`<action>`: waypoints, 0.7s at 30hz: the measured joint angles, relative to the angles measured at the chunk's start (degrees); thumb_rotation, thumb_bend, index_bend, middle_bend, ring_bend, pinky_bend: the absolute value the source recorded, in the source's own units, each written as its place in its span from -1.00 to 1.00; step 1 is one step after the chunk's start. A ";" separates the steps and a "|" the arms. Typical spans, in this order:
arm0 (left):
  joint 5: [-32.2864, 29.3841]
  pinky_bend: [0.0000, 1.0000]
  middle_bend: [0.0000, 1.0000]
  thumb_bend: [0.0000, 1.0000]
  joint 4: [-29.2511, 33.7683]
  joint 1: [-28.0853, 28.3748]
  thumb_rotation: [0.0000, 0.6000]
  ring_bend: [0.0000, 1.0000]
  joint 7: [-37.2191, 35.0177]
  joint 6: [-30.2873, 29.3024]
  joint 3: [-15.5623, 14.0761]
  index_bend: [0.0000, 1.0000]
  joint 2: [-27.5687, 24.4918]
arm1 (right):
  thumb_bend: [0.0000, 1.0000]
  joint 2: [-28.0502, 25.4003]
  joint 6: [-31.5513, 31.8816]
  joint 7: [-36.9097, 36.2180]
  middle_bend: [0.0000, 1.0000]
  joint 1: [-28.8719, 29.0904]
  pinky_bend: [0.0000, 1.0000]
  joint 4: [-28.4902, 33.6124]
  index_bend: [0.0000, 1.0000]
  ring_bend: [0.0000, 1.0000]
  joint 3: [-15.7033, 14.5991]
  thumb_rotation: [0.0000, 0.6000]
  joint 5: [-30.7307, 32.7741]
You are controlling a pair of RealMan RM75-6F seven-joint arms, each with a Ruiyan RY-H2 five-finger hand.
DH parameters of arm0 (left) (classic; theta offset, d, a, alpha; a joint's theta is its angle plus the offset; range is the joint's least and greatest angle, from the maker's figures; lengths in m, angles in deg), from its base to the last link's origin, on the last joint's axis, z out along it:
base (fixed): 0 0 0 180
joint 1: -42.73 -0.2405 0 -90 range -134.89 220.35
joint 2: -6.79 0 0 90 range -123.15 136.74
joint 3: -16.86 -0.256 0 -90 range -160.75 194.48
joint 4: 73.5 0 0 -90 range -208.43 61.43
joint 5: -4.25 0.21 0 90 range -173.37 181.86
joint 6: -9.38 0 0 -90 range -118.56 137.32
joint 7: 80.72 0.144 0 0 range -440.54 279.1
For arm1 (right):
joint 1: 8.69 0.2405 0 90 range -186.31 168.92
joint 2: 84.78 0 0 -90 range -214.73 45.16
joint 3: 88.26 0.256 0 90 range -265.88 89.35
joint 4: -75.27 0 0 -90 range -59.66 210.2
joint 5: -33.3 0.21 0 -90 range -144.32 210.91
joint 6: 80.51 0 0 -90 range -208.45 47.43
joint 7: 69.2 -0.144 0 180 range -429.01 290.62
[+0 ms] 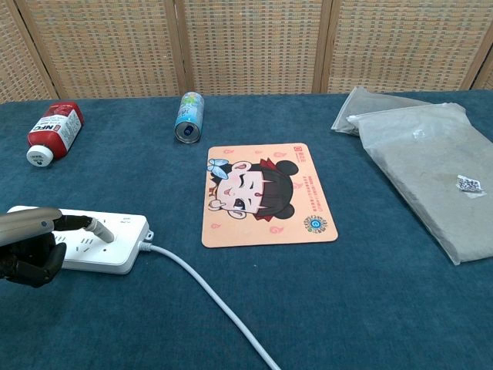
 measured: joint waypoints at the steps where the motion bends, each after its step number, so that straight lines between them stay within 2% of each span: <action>1: -0.37 1.00 1.00 1.00 -0.10 0.12 1.00 1.00 0.00 0.08 -0.05 -0.62 0.07 | -1.00 0.00 -0.04 0.01 -1.00 0.02 -1.00 -0.01 -1.00 -1.00 0.00 1.00 0.01; 11: 1.90 1.00 1.00 1.00 1.00 -0.16 1.00 1.00 -3.59 -1.18 0.51 -0.62 -1.21 | -1.00 -0.07 0.11 -0.08 -1.00 -0.05 -1.00 0.07 -1.00 -1.00 -0.02 1.00 -0.12; 16: 9.07 0.99 1.00 0.96 4.40 -2.22 1.00 1.00 -7.56 -6.07 1.48 -0.64 -5.73 | -1.00 -0.10 0.07 -0.22 -1.00 -0.06 -1.00 0.05 -1.00 -1.00 -0.08 1.00 -0.20; 17: 10.67 0.96 0.98 0.86 5.04 -2.80 1.00 0.97 -8.25 -7.47 1.64 -0.69 -6.96 | -1.00 -0.10 0.11 -0.20 -1.00 -0.06 -1.00 0.09 -1.00 -1.00 -0.09 1.00 -0.30; 18: 12.81 0.78 0.85 0.48 5.76 -3.66 1.00 0.83 -9.15 -9.50 1.79 -0.82 -8.59 | -1.00 -0.11 0.15 -0.18 -1.00 -0.06 -1.00 0.12 -1.00 -1.00 -0.11 1.00 -0.36; 19: 14.44 0.51 0.63 0.02 6.13 -4.39 1.00 0.58 -9.79 -11.11 1.86 -0.91 -9.75 | -1.00 -0.12 0.20 -0.15 -1.00 -0.08 -1.00 0.19 -1.00 -1.00 -0.13 1.00 -0.44; 20: 16.06 0.21 0.32 -0.34 6.35 -5.22 1.00 0.27 -10.35 -12.77 1.85 -0.97 -10.90 | -1.00 -0.12 0.29 -0.11 -1.00 -0.10 -1.00 0.27 -1.00 -1.00 -0.15 1.00 -0.52; 21: 18.08 -0.29 -0.24 -0.76 6.43 -6.47 1.00 -0.28 -10.87 -14.97 1.68 -1.00 -12.56 | -1.00 -0.13 0.33 -0.08 -1.00 -0.12 -1.00 0.31 -1.00 -1.00 -0.17 1.00 -0.58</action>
